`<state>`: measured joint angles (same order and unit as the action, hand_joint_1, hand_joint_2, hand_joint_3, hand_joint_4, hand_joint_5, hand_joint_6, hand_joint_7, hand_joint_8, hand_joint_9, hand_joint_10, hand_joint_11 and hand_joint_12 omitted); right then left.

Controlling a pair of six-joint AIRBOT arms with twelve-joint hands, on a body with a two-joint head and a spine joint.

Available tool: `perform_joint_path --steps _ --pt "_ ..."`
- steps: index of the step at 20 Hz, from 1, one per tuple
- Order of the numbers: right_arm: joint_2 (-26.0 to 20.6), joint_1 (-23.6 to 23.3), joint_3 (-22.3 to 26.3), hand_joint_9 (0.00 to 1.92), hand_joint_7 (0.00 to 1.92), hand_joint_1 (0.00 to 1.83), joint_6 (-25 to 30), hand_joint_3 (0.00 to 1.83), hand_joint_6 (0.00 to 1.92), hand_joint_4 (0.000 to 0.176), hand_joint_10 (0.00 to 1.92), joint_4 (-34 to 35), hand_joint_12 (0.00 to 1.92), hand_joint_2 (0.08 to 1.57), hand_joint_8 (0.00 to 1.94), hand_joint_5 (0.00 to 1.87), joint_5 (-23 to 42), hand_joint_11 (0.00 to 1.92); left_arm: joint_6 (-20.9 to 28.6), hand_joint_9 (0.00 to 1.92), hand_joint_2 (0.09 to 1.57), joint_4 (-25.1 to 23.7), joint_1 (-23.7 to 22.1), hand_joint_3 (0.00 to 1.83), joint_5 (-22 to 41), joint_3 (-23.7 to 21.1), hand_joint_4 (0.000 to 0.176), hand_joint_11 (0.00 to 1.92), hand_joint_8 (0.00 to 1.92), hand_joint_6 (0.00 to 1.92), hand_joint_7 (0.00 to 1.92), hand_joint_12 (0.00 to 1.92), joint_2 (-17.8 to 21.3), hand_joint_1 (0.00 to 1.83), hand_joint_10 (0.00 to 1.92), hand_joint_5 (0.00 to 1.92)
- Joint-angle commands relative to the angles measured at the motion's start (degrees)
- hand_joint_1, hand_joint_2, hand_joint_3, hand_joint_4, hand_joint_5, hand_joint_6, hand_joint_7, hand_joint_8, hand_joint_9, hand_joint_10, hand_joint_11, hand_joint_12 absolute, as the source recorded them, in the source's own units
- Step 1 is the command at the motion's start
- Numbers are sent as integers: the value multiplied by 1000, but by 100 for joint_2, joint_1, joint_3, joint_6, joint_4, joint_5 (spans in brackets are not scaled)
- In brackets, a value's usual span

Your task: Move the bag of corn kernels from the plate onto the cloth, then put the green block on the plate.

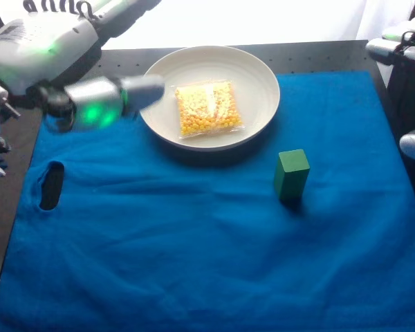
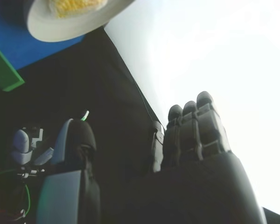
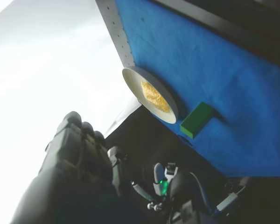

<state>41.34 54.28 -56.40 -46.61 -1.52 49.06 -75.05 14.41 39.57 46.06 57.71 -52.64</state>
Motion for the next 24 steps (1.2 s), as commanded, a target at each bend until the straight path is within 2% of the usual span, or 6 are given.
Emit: perform_joint_path --steps 1,13,15,17,21,24 --pt "11 -88 -1 0 0 368 -15 31 0 0 0 125 0 1308 0 0 681 0 10 0 1444 -78 -63 11 634 42 40 0 0 0 0 0 -18 20 0 0" --pt "244 -88 -80 0 0 490 200 2 0 0 0 -42 0 1324 0 0 681 0 19 0 1262 77 -1077 0 -1610 1680 55 33 0 0 0 18 -1606 595 0 0" --pt "270 -88 -105 0 0 471 315 11 0 0 0 -127 0 1347 0 0 681 0 19 51 1206 252 -1083 50 -1978 2005 32 0 9 16 26 699 -1905 695 3 20" --pt "291 -88 -106 0 0 393 324 18 0 0 0 -133 0 1375 0 0 678 0 20 62 1207 472 -1049 8 -2322 2351 14 0 6 16 47 645 -2235 794 6 52" --pt "300 -86 -105 0 0 325 376 10 0 0 0 -152 0 1392 0 0 652 0 22 0 1215 638 -1000 0 -2843 2805 78 0 0 0 0 581 -2686 748 0 0" --pt "331 -85 -105 0 0 370 380 3 0 8 0 -153 0 1389 0 0 647 0 12 120 1196 972 -921 0 -2972 3046 67 0 13 16 86 1147 -2897 819 36 91"
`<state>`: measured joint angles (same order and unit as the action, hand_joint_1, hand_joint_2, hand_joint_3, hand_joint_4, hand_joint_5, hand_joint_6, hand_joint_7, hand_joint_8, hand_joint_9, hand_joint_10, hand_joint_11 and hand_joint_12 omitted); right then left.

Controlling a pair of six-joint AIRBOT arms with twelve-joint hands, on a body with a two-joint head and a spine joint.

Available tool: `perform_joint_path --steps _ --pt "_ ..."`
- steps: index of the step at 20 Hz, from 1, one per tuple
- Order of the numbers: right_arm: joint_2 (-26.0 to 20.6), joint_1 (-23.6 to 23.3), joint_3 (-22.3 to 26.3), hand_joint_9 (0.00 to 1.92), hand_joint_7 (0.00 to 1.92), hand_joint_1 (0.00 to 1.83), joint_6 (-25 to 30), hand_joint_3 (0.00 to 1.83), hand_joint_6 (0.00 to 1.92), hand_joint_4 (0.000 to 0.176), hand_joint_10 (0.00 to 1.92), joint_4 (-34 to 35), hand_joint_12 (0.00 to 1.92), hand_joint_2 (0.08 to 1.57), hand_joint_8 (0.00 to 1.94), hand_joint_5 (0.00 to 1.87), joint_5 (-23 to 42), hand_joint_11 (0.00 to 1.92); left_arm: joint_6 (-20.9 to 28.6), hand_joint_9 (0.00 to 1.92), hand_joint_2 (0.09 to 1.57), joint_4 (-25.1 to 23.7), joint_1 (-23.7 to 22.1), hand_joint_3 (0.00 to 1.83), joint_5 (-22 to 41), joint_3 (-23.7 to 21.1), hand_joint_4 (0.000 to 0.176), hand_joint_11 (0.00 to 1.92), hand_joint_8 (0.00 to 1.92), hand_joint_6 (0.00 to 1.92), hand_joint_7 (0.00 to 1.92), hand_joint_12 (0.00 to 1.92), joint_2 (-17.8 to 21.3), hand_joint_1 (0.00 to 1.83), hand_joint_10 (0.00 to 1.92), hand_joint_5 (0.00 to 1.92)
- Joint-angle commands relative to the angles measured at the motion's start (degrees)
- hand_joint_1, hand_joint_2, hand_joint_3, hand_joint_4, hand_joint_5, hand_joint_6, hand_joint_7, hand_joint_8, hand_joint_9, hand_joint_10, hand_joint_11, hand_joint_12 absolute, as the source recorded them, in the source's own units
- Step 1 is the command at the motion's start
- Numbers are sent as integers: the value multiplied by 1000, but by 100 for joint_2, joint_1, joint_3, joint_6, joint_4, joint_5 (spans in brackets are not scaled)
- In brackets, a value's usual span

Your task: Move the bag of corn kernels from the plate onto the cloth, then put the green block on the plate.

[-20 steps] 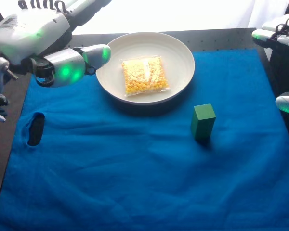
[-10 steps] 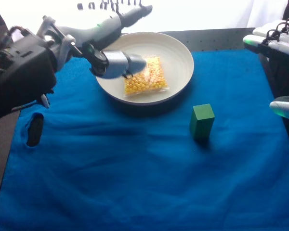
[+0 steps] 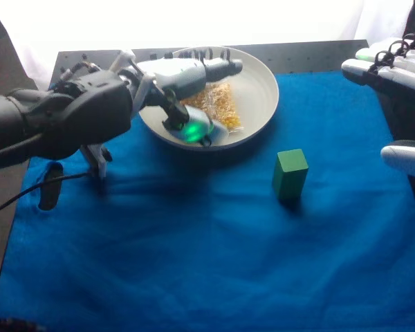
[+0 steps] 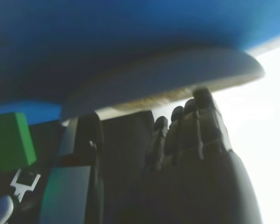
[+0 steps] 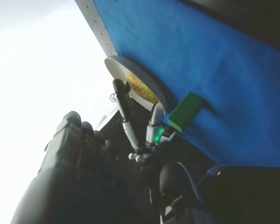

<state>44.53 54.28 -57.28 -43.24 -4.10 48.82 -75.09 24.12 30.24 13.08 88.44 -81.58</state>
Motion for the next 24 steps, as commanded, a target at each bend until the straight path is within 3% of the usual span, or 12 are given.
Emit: perform_joint_path --steps 1,3,4,5,6,8,11,15,17,21,23,24 --pt "29 -85 -18 0 0 378 58 3 0 0 0 105 0 1390 0 0 658 0 14 288 1194 20 17 0 267 41 47 0 31 25 255 1447 -64 931 142 216" --pt "37 -81 -17 0 0 408 79 3 0 2 0 95 0 1392 0 0 652 0 12 327 1198 65 21 0 233 99 0 210 59 55 447 1595 -104 1074 842 446" --pt "38 -81 -17 0 0 432 87 0 0 0 0 86 0 1388 0 0 652 0 10 335 1196 70 22 1 235 101 0 384 565 134 359 1794 -98 1165 1391 584" --pt "38 -81 -17 0 0 432 91 0 0 0 0 85 0 1388 0 0 652 0 9 335 1196 72 22 1 236 105 0 384 565 134 359 1794 -98 1165 1391 584" --pt "37 -81 -18 0 0 423 95 3 0 0 0 84 0 1393 0 0 652 0 8 336 1197 86 22 1 233 126 0 431 918 501 266 1869 -98 1210 1541 521" --pt "37 -81 -17 0 0 456 103 1 0 0 0 84 0 1393 0 0 654 0 8 332 1181 135 25 0 242 130 0 412 1045 993 220 1838 -73 1294 1531 365" --pt "37 -81 -17 0 0 449 109 0 0 11 0 84 0 1388 0 0 654 0 3 235 1188 99 -20 2 600 -160 0 311 1289 1225 179 1917 177 1227 1665 281" --pt "37 -80 -15 0 0 487 131 0 0 0 0 89 0 1386 0 0 655 0 287 287 1208 -525 -211 0 1564 -897 0 369 1178 1059 203 1888 795 1270 1596 319" --pt "37 -79 -13 0 0 485 146 0 0 0 0 91 0 1380 0 0 655 0 767 251 1222 -976 -208 1 2182 -1270 0 365 1315 1096 169 1920 1138 1233 1697 262" --pt "37 -79 11 0 0 463 165 0 0 0 0 109 0 1382 0 0 660 0 1207 351 1241 -1635 252 2 3460 -2278 0 421 1105 1142 257 1920 1987 1206 1523 220" --pt "37 -79 29 0 0 426 166 1 0 0 0 126 0 1386 0 0 661 0 1303 375 1223 -1702 718 0 4013 -2717 0 448 980 925 311 1903 2320 1197 1526 291" --pt "37 -79 38 0 0 422 166 2 0 0 0 133 0 1390 0 0 662 0 1371 310 1207 -1711 948 0 4189 -2901 0 327 1115 842 286 1917 2445 1243 1602 295"
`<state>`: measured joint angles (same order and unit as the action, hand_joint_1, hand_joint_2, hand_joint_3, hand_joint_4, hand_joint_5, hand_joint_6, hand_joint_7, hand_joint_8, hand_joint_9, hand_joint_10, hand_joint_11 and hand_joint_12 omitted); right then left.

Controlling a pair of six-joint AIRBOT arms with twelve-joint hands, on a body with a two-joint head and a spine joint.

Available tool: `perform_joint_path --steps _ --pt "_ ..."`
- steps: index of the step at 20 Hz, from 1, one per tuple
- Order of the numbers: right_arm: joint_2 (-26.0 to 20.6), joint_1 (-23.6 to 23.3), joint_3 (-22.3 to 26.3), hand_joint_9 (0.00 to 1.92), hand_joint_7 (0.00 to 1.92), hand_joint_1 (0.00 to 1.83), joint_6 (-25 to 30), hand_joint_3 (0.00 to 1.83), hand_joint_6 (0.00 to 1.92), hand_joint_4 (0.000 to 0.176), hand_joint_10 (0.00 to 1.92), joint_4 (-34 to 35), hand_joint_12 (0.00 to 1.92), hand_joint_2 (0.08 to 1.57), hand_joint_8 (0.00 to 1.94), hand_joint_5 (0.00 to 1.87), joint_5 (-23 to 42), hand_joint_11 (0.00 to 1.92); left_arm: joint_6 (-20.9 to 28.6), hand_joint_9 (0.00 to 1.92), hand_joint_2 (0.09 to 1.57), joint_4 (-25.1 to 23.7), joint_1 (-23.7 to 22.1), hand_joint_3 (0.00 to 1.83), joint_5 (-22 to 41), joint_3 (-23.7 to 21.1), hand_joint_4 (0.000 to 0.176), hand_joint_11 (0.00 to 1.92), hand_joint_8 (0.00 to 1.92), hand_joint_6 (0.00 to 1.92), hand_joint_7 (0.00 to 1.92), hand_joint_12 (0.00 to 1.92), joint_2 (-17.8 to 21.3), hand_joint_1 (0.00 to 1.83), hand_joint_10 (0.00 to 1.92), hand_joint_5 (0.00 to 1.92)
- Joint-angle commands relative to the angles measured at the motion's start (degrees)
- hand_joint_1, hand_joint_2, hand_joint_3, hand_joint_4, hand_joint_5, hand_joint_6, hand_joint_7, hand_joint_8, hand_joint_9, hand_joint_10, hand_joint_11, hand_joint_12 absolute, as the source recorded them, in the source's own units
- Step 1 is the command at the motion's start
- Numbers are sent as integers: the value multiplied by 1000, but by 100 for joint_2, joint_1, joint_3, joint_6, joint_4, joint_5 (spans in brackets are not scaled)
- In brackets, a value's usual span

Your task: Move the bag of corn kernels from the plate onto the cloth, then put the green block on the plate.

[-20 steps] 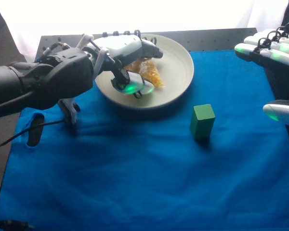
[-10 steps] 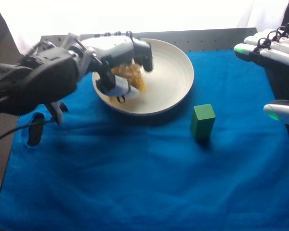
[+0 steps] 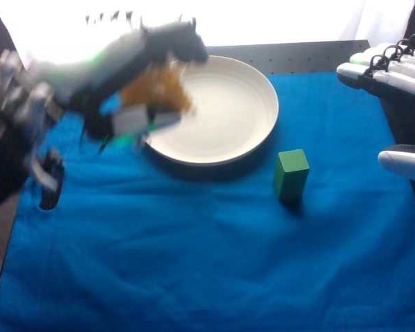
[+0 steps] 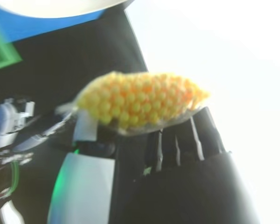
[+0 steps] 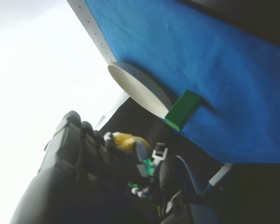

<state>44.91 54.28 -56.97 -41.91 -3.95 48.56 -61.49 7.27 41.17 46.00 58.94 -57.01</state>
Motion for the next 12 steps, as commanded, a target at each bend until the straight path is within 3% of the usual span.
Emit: perform_joint_path --steps 1,2,3,4,7,8,9,10,11,12 --pt "0 -79 17 0 0 405 35 1 0 0 0 134 0 1386 0 0 690 0 162 312 1222 -21 123 1 1081 -89 0 317 1161 922 270 1920 65 1216 1598 271" --pt "2 -79 28 0 0 396 43 0 0 0 0 164 0 1382 0 0 700 0 412 302 1227 14 509 2 1328 -258 0 347 1218 1008 215 1896 127 1213 1641 304" --pt "7 -79 34 0 0 421 56 0 0 0 0 169 0 1379 0 0 702 0 543 367 1310 77 800 28 1513 -382 0 432 1222 1479 235 1875 154 1061 1644 504" --pt "14 -79 34 0 0 451 85 0 0 0 0 169 0 1382 0 0 707 0 561 391 1369 236 1082 14 1682 -545 0 434 1667 1580 461 1891 164 1046 1669 501" --pt "78 -80 36 0 0 481 147 0 0 0 0 154 15 1370 0 0 738 24 960 384 1397 433 1679 2 1954 -656 12 408 1749 1675 527 1806 103 1028 1584 459" --pt "100 -80 35 0 0 490 155 0 0 0 0 123 2 1358 0 0 739 4 980 266 1308 469 1748 0 1961 -676 0 240 1199 1144 258 1718 84 1010 1435 254" --pt "124 -80 34 0 0 495 172 0 0 0 0 81 0 1367 0 0 738 0 973 204 1265 469 1784 0 1974 -689 18 161 723 714 252 1550 80 967 1164 260" --pt "143 -80 29 0 0 517 242 0 0 0 0 -4 0 1373 0 0 738 0 972 40 1157 491 1820 0 2049 -700 74 31 220 335 81 1008 85 741 457 134" --pt "153 -80 21 0 0 507 283 0 0 0 0 -61 0 1373 0 0 738 0 957 7 1078 543 1841 0 2112 -710 112 5 43 108 15 419 103 595 91 58" --pt "193 -81 -6 0 0 517 358 0 0 0 0 -150 2 1371 0 0 738 4 949 1 1004 574 1857 0 2160 -712 138 0 8 21 2 83 131 522 17 11"
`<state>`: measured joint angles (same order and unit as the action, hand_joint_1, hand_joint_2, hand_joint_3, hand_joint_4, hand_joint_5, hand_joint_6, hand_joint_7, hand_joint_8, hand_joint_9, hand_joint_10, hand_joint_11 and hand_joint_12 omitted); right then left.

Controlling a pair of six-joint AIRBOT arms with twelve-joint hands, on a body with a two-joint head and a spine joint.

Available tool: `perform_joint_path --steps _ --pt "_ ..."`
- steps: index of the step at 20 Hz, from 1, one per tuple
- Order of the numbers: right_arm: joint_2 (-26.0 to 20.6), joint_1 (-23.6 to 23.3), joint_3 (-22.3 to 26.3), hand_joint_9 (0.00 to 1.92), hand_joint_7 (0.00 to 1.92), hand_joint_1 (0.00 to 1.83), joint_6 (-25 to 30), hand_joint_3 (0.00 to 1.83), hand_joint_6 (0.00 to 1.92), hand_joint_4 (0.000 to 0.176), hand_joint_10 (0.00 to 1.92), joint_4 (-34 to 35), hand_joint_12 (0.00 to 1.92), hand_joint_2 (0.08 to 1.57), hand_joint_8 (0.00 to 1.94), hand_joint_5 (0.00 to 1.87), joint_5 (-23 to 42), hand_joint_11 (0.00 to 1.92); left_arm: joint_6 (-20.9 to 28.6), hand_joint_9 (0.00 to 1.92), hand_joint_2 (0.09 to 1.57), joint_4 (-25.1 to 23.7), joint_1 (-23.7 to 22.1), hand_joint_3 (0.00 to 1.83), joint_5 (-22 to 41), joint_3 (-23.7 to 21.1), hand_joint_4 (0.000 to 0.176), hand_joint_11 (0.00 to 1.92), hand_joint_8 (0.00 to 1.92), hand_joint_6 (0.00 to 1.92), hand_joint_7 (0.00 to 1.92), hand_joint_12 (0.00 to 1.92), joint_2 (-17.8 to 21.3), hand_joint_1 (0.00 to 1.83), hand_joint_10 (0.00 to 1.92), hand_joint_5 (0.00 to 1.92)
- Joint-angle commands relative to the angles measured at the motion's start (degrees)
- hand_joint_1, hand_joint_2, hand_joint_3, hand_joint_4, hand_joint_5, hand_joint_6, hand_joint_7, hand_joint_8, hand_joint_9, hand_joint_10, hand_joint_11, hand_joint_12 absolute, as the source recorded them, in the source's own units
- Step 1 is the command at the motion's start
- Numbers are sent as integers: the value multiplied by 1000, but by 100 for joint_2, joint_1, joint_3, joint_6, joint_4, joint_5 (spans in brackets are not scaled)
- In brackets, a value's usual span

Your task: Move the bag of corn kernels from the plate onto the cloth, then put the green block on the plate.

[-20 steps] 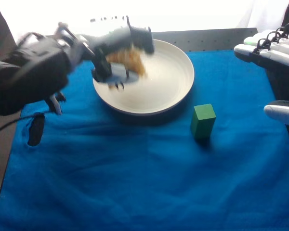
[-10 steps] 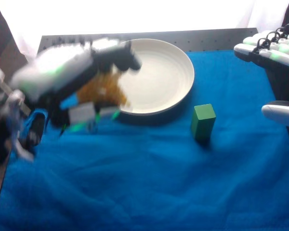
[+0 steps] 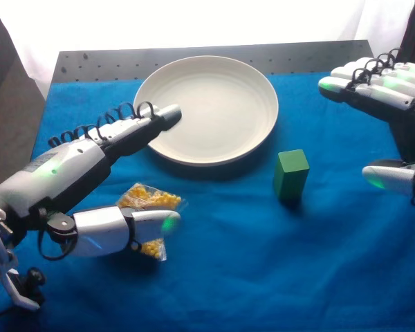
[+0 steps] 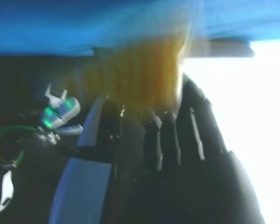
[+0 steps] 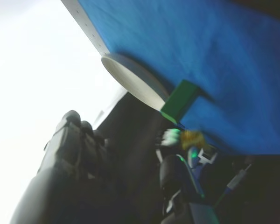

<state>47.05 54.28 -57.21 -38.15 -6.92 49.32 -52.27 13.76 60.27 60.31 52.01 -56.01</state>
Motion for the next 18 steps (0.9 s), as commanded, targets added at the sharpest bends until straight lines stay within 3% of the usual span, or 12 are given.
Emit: perform_joint_path --steps 1,3,5,6,8,9,10,11,12,15,17,18 --pt "63 -81 -45 0 0 561 116 0 0 0 0 51 9 1366 0 0 661 16 7 0 974 -52 -38 0 743 -19 161 0 1 3 0 16 52 472 3 1" --pt "287 -83 -190 0 0 572 366 0 0 0 0 -101 15 1333 0 0 661 20 5 0 979 11 68 0 867 -44 174 0 0 0 0 0 98 421 0 0" --pt "396 -92 -226 0 0 582 389 0 0 0 0 -128 302 1268 0 0 661 0 -33 0 981 156 181 0 1092 -95 175 0 0 0 0 0 151 439 0 0" --pt "514 -117 -304 0 0 644 518 0 0 0 0 -190 398 1246 0 0 660 0 -94 0 989 269 249 0 1261 -137 158 0 0 0 0 0 201 397 0 0" --pt "742 -145 -481 0 0 622 793 3 0 22 0 -305 418 1254 0 0 655 0 -229 0 1028 533 428 13 1652 -236 158 0 0 0 0 0 337 418 0 0" --pt "848 -208 -536 0 0 621 824 5 0 19 0 -346 417 1258 0 0 560 0 -231 0 1036 648 492 13 1818 -255 167 0 0 0 0 0 374 436 0 0" --pt "927 -265 -582 0 0 622 824 6 0 0 0 -364 417 1261 0 0 476 0 -232 0 1032 727 530 10 1916 -264 153 0 0 0 0 0 389 401 0 0" --pt "1016 -340 -642 5 0 627 824 3 0 0 1 -383 446 1261 0 0 374 0 -235 0 1038 813 584 10 2016 -272 136 0 0 0 0 0 398 423 0 0" --pt "1118 -445 -710 32 0 678 824 0 0 0 11 -422 570 1257 0 0 248 0 -235 0 1040 889 644 8 2109 -284 156 0 0 0 0 0 406 459 0 0" --pt "1314 -588 -859 48 8 800 824 0 0 0 17 -480 594 1238 2 0 -11 0 -235 0 1061 1012 771 13 2310 -334 163 0 0 0 0 0 444 513 0 0" --pt "1365 -591 -902 142 116 835 824 0 17 0 55 -473 886 1231 21 67 -62 0 -235 0 1063 1027 772 10 2312 -336 175 0 0 2 0 0 444 567 0 5" --pt "1375 -591 -909 381 472 960 824 0 62 0 516 -471 1431 1233 134 262 -84 63 -235 0 1077 1039 782 15 2323 -338 167 0 0 1 0 0 444 580 0 4"
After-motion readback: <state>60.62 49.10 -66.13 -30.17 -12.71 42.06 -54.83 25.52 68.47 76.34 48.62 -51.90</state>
